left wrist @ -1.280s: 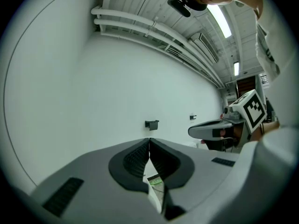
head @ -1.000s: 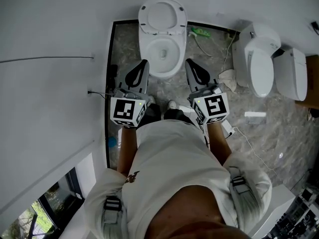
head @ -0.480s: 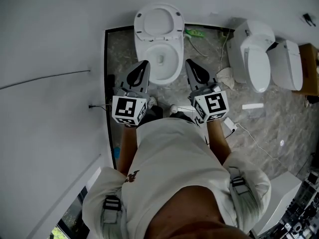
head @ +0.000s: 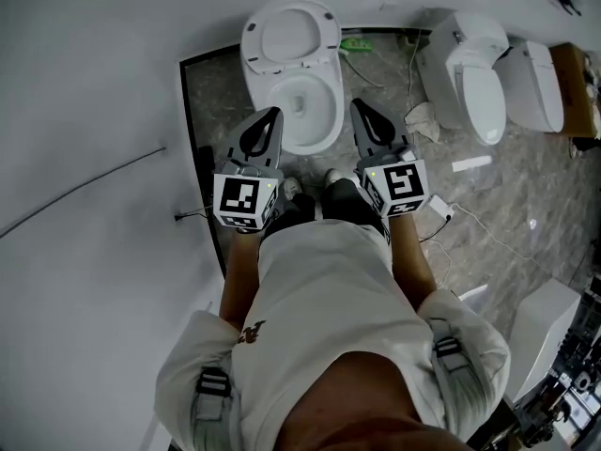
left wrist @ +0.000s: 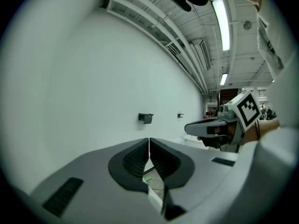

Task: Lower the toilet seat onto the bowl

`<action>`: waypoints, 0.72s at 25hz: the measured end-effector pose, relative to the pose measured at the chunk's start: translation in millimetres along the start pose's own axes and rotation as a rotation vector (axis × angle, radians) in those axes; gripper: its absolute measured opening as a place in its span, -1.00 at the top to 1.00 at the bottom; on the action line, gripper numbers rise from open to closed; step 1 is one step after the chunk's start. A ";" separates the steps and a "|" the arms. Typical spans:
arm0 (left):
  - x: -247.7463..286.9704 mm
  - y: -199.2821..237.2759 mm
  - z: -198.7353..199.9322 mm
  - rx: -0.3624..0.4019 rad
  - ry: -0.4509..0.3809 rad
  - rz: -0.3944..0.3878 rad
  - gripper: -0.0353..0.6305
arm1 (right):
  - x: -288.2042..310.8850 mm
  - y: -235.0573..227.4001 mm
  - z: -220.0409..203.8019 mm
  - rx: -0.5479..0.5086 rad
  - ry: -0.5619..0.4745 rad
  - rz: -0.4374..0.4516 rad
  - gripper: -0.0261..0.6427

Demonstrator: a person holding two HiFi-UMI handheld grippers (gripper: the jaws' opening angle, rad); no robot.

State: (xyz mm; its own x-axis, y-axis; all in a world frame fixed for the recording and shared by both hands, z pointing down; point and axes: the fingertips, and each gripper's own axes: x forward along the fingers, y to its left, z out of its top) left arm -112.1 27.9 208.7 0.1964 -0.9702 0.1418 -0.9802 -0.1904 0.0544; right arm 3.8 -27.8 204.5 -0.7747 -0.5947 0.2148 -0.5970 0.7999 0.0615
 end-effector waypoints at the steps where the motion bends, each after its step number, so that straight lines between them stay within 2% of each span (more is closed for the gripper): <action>1: 1.5 1.5 -1.4 -0.002 0.002 -0.006 0.82 | 1.6 -0.5 -0.8 -0.001 0.006 -0.008 0.85; 9: 35.5 18.4 -11.0 -0.008 0.007 -0.003 0.82 | 31.9 -23.1 -11.8 -0.023 0.039 -0.034 0.85; 18: 89.9 44.0 -21.1 -0.026 0.042 0.058 0.82 | 83.5 -59.2 -28.7 -0.002 0.065 0.023 0.85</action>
State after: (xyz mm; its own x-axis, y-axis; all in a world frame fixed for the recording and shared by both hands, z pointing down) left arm -137.1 -64.6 244.6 0.1410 -0.9722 0.1871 -0.9890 -0.1299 0.0703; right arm -19.6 -122.5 246.8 -0.7730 -0.5699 0.2785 -0.5788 0.8134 0.0581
